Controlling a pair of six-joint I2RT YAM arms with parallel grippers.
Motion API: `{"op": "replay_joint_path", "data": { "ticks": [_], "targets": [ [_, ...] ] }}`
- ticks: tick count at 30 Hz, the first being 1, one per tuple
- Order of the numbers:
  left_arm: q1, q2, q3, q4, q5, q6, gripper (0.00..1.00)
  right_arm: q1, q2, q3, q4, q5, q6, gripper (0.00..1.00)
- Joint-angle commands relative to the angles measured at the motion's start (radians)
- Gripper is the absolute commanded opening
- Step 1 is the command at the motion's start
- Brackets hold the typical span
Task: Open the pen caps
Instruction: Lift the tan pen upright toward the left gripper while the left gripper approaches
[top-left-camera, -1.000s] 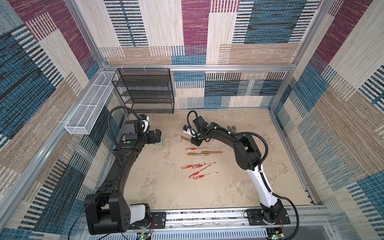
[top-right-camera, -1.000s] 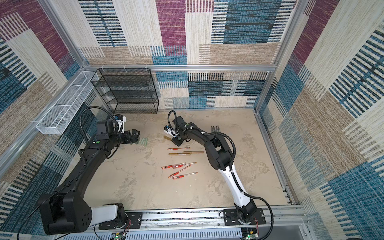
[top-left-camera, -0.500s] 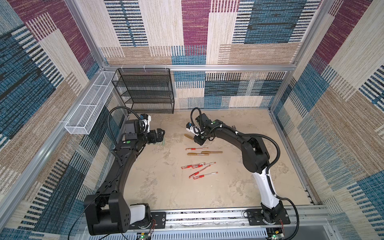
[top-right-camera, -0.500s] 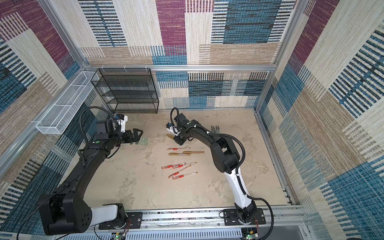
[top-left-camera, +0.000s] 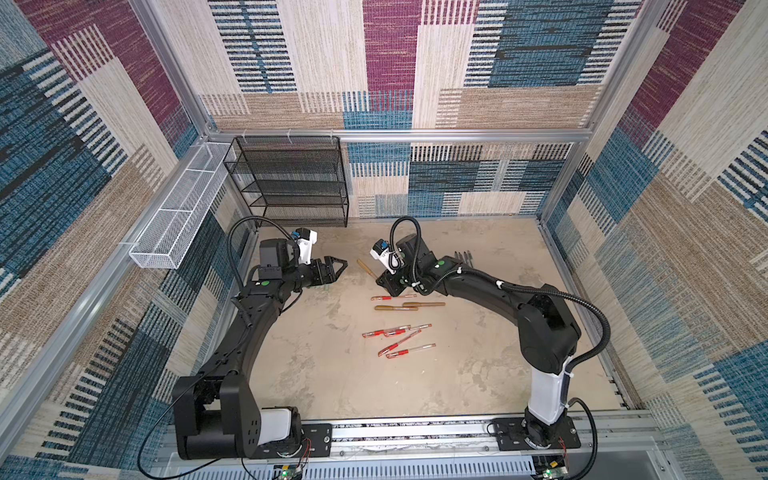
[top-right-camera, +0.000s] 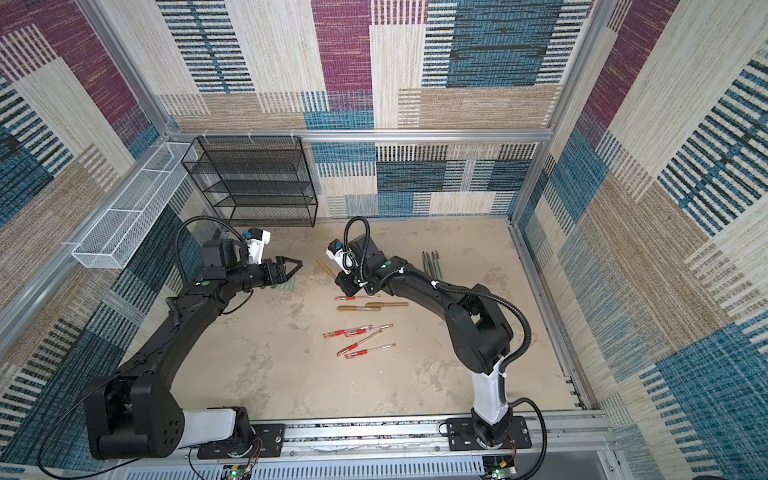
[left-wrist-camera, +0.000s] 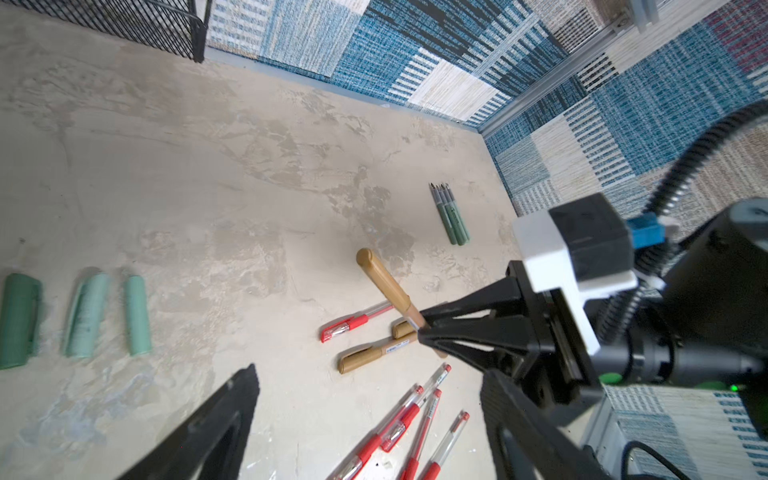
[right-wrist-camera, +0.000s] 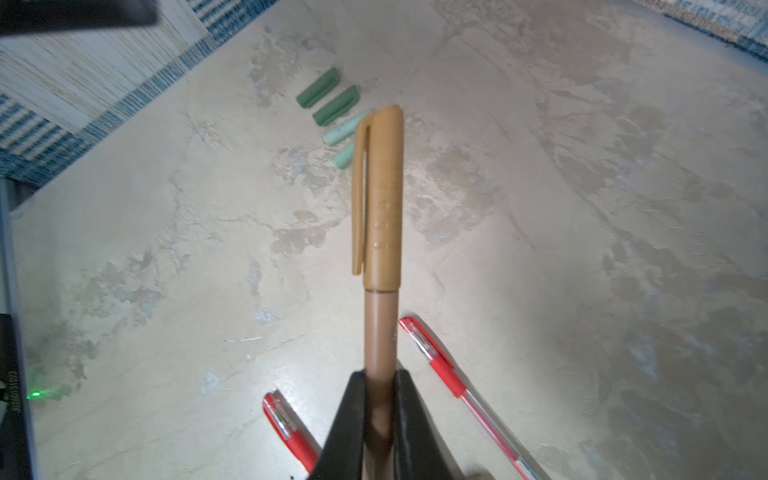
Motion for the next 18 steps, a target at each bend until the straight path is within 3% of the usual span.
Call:
{"op": "replay_joint_path", "data": {
  "ticks": [1, 6, 14, 18],
  "targets": [
    [-0.011, 0.011, -0.015, 0.080, 0.053, -0.103, 0.84, 0.032, -0.048, -0.051, 0.168, -0.015, 0.120, 0.08],
    [-0.029, 0.031, -0.024, 0.101, 0.041, -0.135, 0.76, 0.078, -0.076, -0.092, 0.250, -0.010, 0.187, 0.08],
    [-0.047, 0.049, -0.024, 0.109, 0.017, -0.168, 0.59, 0.131, -0.049, -0.064, 0.236, 0.053, 0.197, 0.08],
    [-0.048, 0.050, -0.021, 0.107, 0.013, -0.168, 0.39, 0.139, -0.040, -0.058, 0.238, 0.065, 0.204, 0.07]
  ]
}}
